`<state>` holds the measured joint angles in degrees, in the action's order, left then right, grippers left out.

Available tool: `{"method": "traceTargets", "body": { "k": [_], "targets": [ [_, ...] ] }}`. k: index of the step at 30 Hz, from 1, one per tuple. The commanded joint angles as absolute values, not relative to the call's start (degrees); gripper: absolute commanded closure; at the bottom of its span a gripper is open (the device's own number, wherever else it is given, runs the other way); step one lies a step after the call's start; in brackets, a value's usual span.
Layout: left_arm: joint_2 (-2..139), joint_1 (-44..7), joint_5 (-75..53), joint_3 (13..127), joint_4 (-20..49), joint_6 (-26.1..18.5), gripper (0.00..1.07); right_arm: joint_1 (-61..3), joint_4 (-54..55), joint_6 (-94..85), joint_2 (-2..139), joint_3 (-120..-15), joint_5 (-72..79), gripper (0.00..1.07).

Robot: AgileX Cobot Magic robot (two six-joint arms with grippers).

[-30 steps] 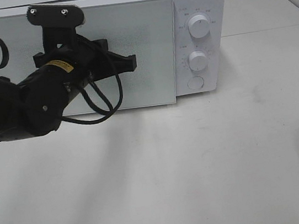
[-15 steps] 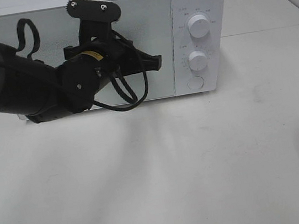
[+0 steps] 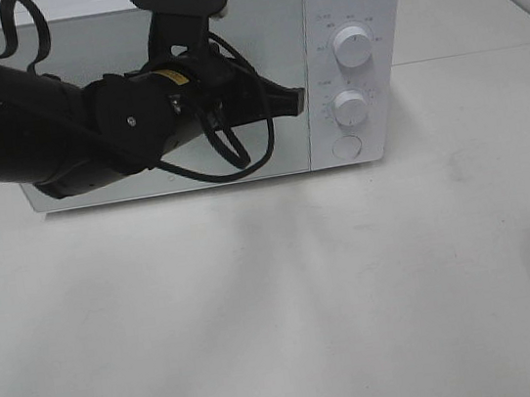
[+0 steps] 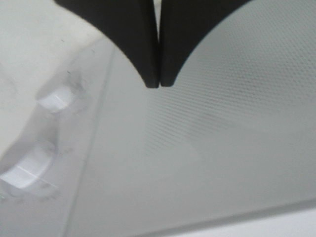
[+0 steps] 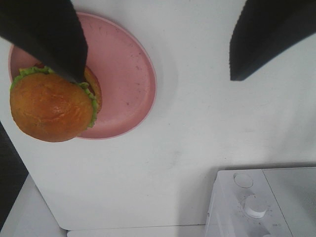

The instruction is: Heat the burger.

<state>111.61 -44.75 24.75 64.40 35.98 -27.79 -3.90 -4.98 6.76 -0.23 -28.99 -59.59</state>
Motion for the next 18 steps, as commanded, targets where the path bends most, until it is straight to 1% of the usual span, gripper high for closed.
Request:
{"method": "traceTargets", "body": {
  "k": [1,2,3,4,5,6,7,8,9,10,11,12,13,14,15,16,17,18],
  "targets": [
    [108.1,-45.8,15.3,62.9,36.9,-28.0,0.97,-3.7,-5.2,6.1,-1.8,-29.0,-59.5,0.31],
    [108.1,-45.8,15.3,62.9,36.9,-28.0,0.97,-3.7,-5.2,6.1,-1.8,-29.0,-59.5,0.31],
    [107.4,-45.8,11.6,62.9,37.1,-28.0,0.91,-3.7,-5.2,6.1,-1.8,-29.0,-59.5,0.31],
    [107.4,-45.8,11.6,62.9,37.1,-28.0,0.91,-3.7,-5.2,6.1,-1.8,-29.0,-59.5,0.31],
    [106.2,-45.3,5.5,62.9,37.1,-28.0,0.73,-3.7,-5.2,6.1,-1.8,-29.0,-59.5,0.31],
    [105.6,-45.3,2.4,62.9,37.1,-28.0,0.63,-3.7,-5.2,6.1,-1.8,-29.0,-59.5,0.31],
    [105.6,-45.3,2.4,62.9,37.1,-28.0,0.63,-3.7,-5.2,6.1,-1.8,-29.0,-59.5,0.31],
    [104.8,-45.3,-2.8,62.9,37.1,-28.0,0.31,-3.7,-5.2,6.1,-1.8,-29.0,-59.5,0.31],
    [104.4,-45.3,-4.6,62.9,37.1,-27.7,0.19,-3.7,-5.2,6.1,-1.8,-29.0,-59.5,0.31],
    [104.4,-45.3,-4.6,62.9,37.1,-27.7,0.19,-3.7,-5.2,6.1,-1.8,-29.0,-59.5,0.31],
    [103.5,-45.3,-9.8,62.9,37.1,-27.6,0.02,-3.7,-5.2,6.1,-1.8,-29.0,-59.5,0.31],
    [102.4,-45.3,-14.8,62.9,35.6,-27.6,0.03,-3.7,-5.2,6.1,-1.8,-29.0,-59.5,0.31],
    [102.4,-45.3,-14.8,62.9,35.6,-27.6,0.03,-3.7,-5.2,6.1,-1.8,-29.0,-59.5,0.31],
    [101.8,-45.3,-17.0,62.9,35.0,-27.6,0.03,-3.7,-5.2,6.1,-1.8,-29.0,-59.5,0.31],
    [100.4,-45.3,-20.6,62.9,32.9,-27.6,0.03,-3.7,-5.2,6.1,-1.8,-29.0,-59.5,0.31],
    [100.4,-45.3,-20.6,62.9,32.9,-27.6,0.03,-3.7,-5.2,6.1,-1.8,-29.0,-59.5,0.31],
    [99.8,-45.3,-22.6,62.9,31.7,-27.6,0.03,-3.7,-5.2,6.1,-1.8,-29.0,-59.5,0.31],
    [98.5,-45.3,-26.5,62.9,28.9,-27.6,0.03,-3.7,-5.2,6.1,-1.8,-29.0,-59.5,0.31]
  ]
}}
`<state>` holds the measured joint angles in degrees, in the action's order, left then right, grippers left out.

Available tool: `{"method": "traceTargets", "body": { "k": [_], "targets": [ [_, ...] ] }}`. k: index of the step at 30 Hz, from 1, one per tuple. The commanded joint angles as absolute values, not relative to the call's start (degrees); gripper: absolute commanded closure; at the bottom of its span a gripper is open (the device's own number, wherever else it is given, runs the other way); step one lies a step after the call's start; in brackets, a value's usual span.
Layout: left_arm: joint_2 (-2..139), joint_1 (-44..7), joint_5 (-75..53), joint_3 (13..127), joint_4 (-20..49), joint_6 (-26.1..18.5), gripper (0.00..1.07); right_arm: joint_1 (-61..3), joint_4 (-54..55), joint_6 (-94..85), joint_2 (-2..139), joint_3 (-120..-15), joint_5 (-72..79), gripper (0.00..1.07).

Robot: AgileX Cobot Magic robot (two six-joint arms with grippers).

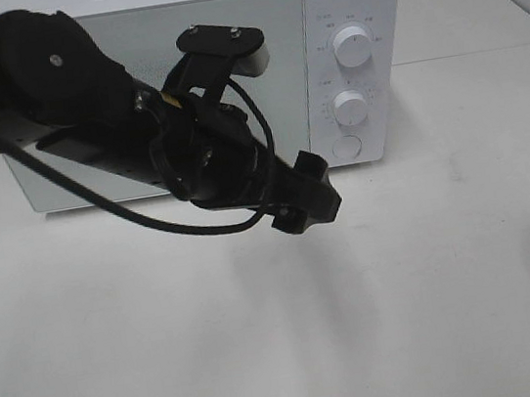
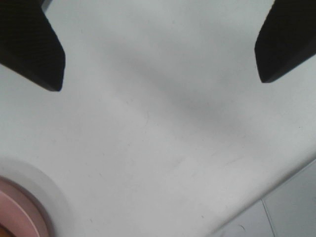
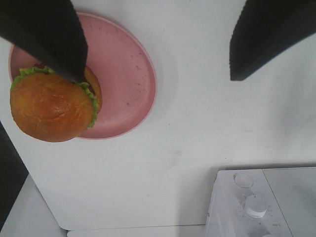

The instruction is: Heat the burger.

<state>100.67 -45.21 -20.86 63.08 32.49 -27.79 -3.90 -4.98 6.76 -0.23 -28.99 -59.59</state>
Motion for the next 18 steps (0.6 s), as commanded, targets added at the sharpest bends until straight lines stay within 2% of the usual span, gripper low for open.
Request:
{"method": "traceTargets", "body": {
  "k": [1,4,5,10,11,13,14,15,17,18],
  "targets": [
    [98.5,-45.3,-26.5,62.9,28.9,-27.6,0.03,-3.7,-5.2,6.1,-1.8,-29.0,-59.5,0.31],
    [96.2,-45.3,-32.7,62.9,26.1,-25.4,0.03,-3.7,-5.2,6.1,-1.8,-29.0,-59.5,0.31],
    [94.7,-44.7,-36.8,62.9,25.3,-22.2,0.03,-3.7,-5.2,6.1,-1.8,-29.0,-59.5,0.31],
    [92.2,-42.7,-44.7,62.9,22.9,-19.0,0.03,-3.7,-5.2,6.1,-1.8,-29.0,-59.5,0.31],
    [91.2,-41.1,-48.1,62.9,21.8,-16.8,0.03,-3.7,-5.2,6.1,-1.8,-29.0,-59.5,0.31],
    [90.6,-39.8,-50.0,62.9,21.4,-15.4,0.03,-3.7,-5.2,6.1,-1.8,-29.0,-59.5,0.31],
    [89.6,-36.8,-53.7,62.9,20.9,-12.7,0.03,-3.7,-5.2,6.1,-1.8,-29.0,-59.5,0.31],
    [89.6,-36.8,-53.7,62.9,20.9,-12.7,0.03,-3.7,-5.2,6.1,-1.8,-29.0,-59.5,0.31],
    [88.4,-32.1,-59.5,62.9,20.7,-10.9,0.03,-3.7,-5.2,6.1,-1.8,-29.0,-59.5,0.31],
    [88.4,-32.1,-59.5,62.9,20.7,-10.9,0.03,-3.7,-5.2,6.1,-1.8,-29.0,-59.5,0.31]
  ]
}}
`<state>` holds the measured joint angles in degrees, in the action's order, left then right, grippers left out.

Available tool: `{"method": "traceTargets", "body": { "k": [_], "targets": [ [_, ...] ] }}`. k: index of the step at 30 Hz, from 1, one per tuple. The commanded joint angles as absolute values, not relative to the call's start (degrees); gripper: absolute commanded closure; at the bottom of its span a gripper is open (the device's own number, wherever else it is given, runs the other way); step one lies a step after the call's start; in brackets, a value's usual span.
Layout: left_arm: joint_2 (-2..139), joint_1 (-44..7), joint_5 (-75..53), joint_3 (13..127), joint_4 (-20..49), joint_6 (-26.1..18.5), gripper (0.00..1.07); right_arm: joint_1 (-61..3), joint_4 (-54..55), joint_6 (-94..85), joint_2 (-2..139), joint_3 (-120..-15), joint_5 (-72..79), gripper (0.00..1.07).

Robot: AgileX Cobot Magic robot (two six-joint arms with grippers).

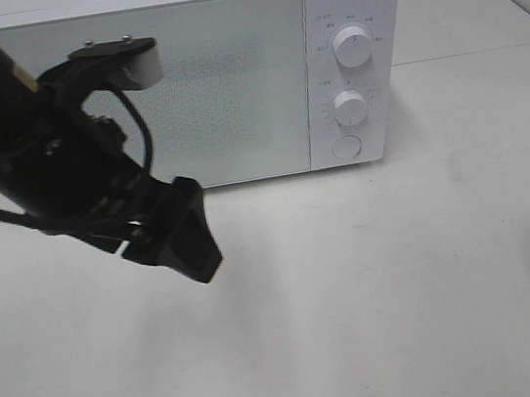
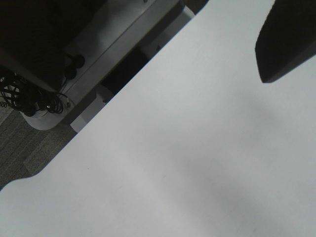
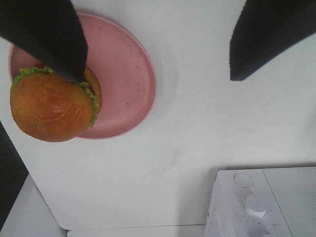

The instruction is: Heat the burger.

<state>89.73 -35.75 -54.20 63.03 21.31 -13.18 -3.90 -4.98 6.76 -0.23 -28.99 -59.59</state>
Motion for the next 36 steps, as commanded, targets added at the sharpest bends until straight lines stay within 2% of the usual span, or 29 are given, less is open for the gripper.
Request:
{"method": "traceTargets", "body": {
  "k": [1,3,5,6,8,9,10,12,14,15,16,20,21,23,26,36],
  "targets": [
    [87.5,-29.3,-62.5,62.9,20.5,-10.7,0.03,-3.7,-5.2,6.1,-1.8,-29.0,-59.5,0.31],
    [86.9,-27.7,-63.7,62.9,20.2,-10.5,0.03,-3.7,-5.2,6.1,-1.8,-29.0,-59.5,0.31],
    [84.7,-23.5,-65.9,62.9,18.0,-8.0,0.03,-3.7,-5.2,6.1,-1.8,-29.0,-59.5,0.31],
    [84.7,-23.5,-65.9,62.9,18.0,-8.0,0.03,-3.7,-5.2,6.1,-1.8,-29.0,-59.5,0.31],
    [82.4,-19.3,-68.3,62.9,14.7,-5.0,0.03,-3.7,-5.2,6.1,-1.8,-29.0,-59.5,0.31],
    [82.4,-19.3,-68.3,62.9,14.7,-5.0,0.03,-3.7,-5.2,6.1,-1.8,-29.0,-59.5,0.31],
    [80.7,-16.4,-69.9,62.9,12.2,-3.8,0.03,-3.7,-5.2,6.1,-1.8,-29.0,-59.5,0.31],
    [79.8,-15.1,-70.4,62.9,10.8,-3.2,0.03,-3.7,-5.2,6.1,-1.8,-29.0,-59.5,0.31],
    [76.9,-11.5,-72.4,62.9,8.1,-1.1,0.03,-3.7,-5.2,6.1,-1.8,-29.0,-59.5,0.31],
    [76.9,-11.5,-72.4,62.9,8.1,-1.1,0.03,-3.7,-5.2,6.1,-1.8,-29.0,-59.5,0.31],
    [74.8,-8.8,-73.2,62.9,7.6,-0.5,0.03,-3.7,-5.2,6.1,-1.8,-29.0,-59.5,0.31],
    [71.5,-5.3,-73.2,61.9,7.6,-0.7,0.03,-3.7,-5.2,6.1,-1.8,-29.0,-59.5,0.31],
    [69.3,-2.6,-73.2,59.8,7.3,-1.2,0.03,-3.7,-5.2,6.1,-1.8,-29.0,-59.5,0.31],
    [68.4,-1.6,-73.2,58.7,7.0,-1.4,0.03,-3.7,-5.2,6.1,-1.8,-29.0,-59.5,0.31],
    [64.0,2.7,-72.9,51.9,6.6,-2.3,0.03,-3.7,-5.2,6.1,-1.8,-29.0,-59.5,0.31],
    [52.4,3.8,-67.6,40.7,6.5,-2.3,0.03,-3.7,-5.2,6.1,-1.8,-29.0,-59.5,0.31]
  ]
}}
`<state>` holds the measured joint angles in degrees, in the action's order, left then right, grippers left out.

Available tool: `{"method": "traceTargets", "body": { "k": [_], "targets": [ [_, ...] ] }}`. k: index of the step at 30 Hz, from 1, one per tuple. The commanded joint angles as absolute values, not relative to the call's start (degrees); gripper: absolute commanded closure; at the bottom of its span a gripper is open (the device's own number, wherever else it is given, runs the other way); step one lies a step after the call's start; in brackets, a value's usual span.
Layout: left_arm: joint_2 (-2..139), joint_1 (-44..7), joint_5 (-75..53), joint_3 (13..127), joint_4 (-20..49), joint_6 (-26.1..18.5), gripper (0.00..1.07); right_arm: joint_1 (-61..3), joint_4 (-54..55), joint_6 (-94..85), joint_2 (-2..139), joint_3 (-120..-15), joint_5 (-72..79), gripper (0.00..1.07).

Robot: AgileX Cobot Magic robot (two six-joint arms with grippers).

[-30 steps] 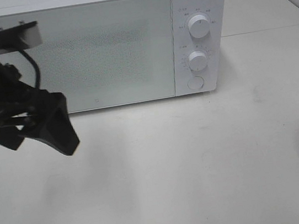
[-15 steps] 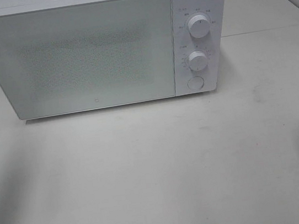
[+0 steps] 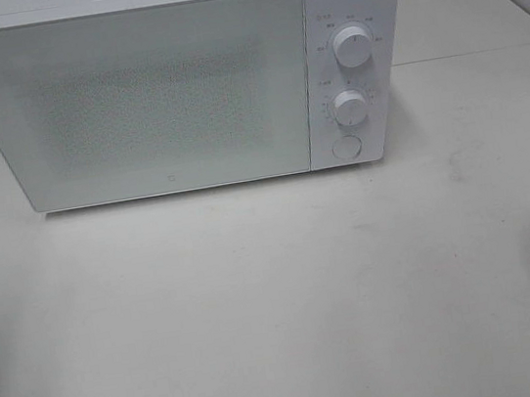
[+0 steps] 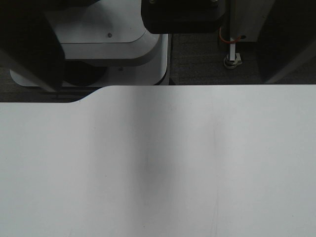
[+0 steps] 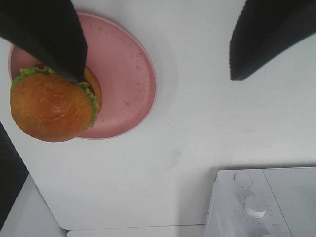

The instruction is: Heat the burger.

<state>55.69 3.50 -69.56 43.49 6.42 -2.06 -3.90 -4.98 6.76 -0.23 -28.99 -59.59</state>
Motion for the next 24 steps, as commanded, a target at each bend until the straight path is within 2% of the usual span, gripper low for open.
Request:
{"method": "traceTargets", "body": {
  "k": [1,13,22,24],
  "targets": [
    [49.3,3.8,-66.5,38.8,6.5,-2.5,0.03,-3.7,-5.2,6.1,-1.8,-29.0,-59.5,0.31],
    [29.3,3.8,-59.5,28.5,5.2,-2.5,0.03,-3.7,-5.2,6.1,-1.8,-29.0,-59.5,0.31],
    [18.7,3.7,-59.5,28.5,5.0,-2.5,0.03,-3.7,-5.2,6.1,-1.8,-29.0,-59.5,0.31],
    [10.8,3.7,-59.5,28.5,5.1,-2.5,0.03,-3.7,-5.2,6.1,-1.8,-29.0,-59.5,0.31]
  ]
}}
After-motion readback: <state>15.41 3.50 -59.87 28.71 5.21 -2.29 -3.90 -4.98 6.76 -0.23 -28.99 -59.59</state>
